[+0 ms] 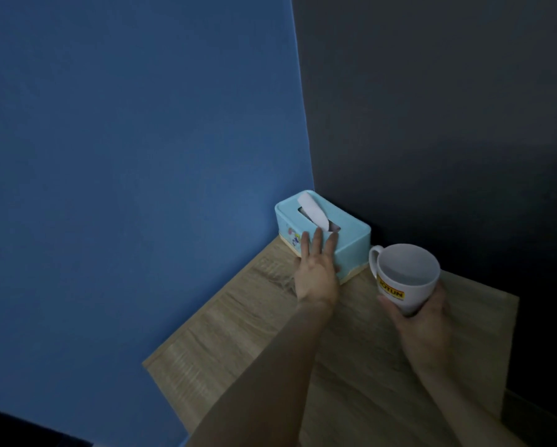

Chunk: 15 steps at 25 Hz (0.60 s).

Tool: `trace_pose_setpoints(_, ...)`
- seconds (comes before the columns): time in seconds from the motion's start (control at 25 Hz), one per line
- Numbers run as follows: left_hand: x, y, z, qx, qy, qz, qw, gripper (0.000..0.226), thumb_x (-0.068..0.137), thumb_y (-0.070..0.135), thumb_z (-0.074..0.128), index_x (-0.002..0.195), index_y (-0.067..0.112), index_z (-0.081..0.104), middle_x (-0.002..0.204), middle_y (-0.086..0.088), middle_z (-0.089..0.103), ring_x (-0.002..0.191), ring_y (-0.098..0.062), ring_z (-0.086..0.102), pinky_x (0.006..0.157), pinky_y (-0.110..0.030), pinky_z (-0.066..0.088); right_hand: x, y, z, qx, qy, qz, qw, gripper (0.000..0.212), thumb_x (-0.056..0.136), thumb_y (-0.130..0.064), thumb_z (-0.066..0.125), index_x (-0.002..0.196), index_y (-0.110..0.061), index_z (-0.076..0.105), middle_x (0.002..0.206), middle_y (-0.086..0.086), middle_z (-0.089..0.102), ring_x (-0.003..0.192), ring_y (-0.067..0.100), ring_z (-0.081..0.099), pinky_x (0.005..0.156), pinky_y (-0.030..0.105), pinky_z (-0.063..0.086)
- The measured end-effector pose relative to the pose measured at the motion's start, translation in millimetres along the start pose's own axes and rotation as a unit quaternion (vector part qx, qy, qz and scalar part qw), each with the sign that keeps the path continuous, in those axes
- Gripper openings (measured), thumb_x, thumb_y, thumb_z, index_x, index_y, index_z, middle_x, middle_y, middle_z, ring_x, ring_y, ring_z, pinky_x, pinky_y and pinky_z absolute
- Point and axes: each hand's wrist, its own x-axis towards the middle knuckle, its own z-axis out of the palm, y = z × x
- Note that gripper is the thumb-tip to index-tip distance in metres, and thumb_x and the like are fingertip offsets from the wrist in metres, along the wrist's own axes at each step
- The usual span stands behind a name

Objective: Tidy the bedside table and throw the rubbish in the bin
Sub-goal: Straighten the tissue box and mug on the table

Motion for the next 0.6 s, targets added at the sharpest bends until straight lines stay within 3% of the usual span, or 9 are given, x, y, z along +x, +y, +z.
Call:
trace_pose_setpoints(0.16,4,4,0,0.014,0.010,-0.003,1.000,0.068,0.093,0.028,0.054,0.149,0.029,0.015,0.157,-0.004,0.017,0.146,-0.029,0.009,0.112,-0.049,0.029,1,-3,0,0.005,0.005,-0.002,1.000,0.093,0.066,-0.025,0.080,0.141,-0.009,0.027,0.137,0.017,0.048,0.123,0.032,0.049,0.098,0.047,0.045)
trace_pose_setpoints(0.36,7,6,-1,0.052,0.033,0.019,0.998,0.068,0.090,0.031,0.056,0.147,0.030,0.019,0.147,-0.008,0.027,0.135,-0.030,0.024,0.105,-0.047,0.034,-1,-3,-1,-0.009,0.012,-0.003,1.000,0.094,0.065,-0.020,0.081,0.141,-0.007,0.028,0.138,0.018,0.045,0.126,0.032,0.046,0.100,0.043,0.043)
trace_pose_setpoints(0.6,15,8,-5,0.081,0.022,0.029,0.996,0.066,0.090,0.037,0.056,0.146,0.032,0.021,0.142,-0.009,0.032,0.129,-0.030,0.030,0.106,-0.048,0.031,3,-4,-2,0.009,-0.012,0.021,1.000,0.089,0.068,-0.019,0.079,0.140,-0.006,0.027,0.139,0.017,0.046,0.125,0.031,0.047,0.096,0.040,0.043)
